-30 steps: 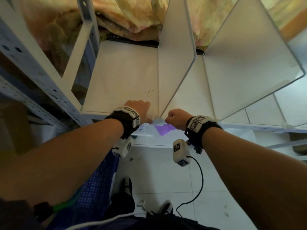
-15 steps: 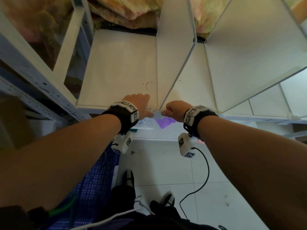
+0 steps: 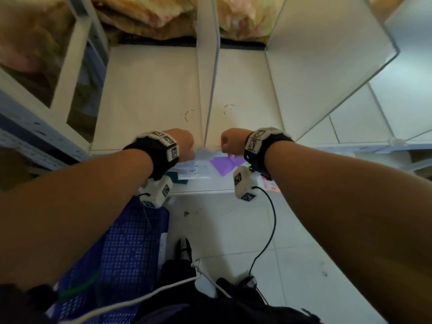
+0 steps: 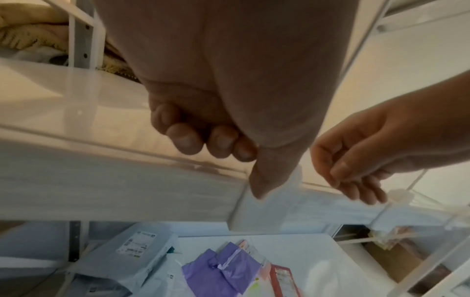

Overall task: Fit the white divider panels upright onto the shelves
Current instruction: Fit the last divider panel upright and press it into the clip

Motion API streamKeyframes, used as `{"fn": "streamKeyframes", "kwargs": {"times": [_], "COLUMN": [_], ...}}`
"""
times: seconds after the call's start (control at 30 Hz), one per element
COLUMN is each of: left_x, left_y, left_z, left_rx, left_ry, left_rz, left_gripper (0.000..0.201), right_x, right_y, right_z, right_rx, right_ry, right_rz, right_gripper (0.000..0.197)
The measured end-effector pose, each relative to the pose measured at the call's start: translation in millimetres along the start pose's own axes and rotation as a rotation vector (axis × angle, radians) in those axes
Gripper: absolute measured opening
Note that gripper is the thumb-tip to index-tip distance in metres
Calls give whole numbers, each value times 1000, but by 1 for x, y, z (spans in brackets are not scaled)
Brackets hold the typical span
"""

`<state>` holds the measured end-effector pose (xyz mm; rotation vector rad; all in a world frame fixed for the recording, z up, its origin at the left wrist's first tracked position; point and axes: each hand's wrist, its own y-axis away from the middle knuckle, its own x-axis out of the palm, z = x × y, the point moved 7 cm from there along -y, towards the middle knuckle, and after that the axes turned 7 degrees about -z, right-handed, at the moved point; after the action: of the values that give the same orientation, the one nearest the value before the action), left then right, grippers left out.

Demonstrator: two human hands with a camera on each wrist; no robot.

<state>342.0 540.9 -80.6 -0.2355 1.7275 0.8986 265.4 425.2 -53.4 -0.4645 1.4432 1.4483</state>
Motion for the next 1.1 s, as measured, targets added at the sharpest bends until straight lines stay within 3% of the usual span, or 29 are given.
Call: {"fn": "streamKeyframes", "kwargs": {"times": [0.13,0.23,0.33,0.43,0.7,0.9,1.1], "left_x": [0,0,-14,-25,-72,-97,-91], "left_y": [19,30,40,41,39,5,-62], "left_z": [-36,-77,-142,-209,-396,-468,-518], "left_rx": [-30,-32,-32,42,334,381,415], "left_ry": [13,4,44,59,-41,52,15], "left_rz": [44,89,91,96,-64,-140,-149], "left_gripper": [35,33,36,34,28,20,21], "right_x": [-10,-17,-25,-20,-37,-55,-44], "right_y": [31,64,110,154,244,269,268], "right_z": [-26,-56,-108,-157,-280,-362,-445], "right_rx": [54,74,147,204,306,385,486], "right_ry": [-102,-181,-430,-589,-632,-618,-549], "right_rz": [4,-19,-119,-105,-195,-272,-206], "right_gripper": [27,9,5,8,5,9,12]}}
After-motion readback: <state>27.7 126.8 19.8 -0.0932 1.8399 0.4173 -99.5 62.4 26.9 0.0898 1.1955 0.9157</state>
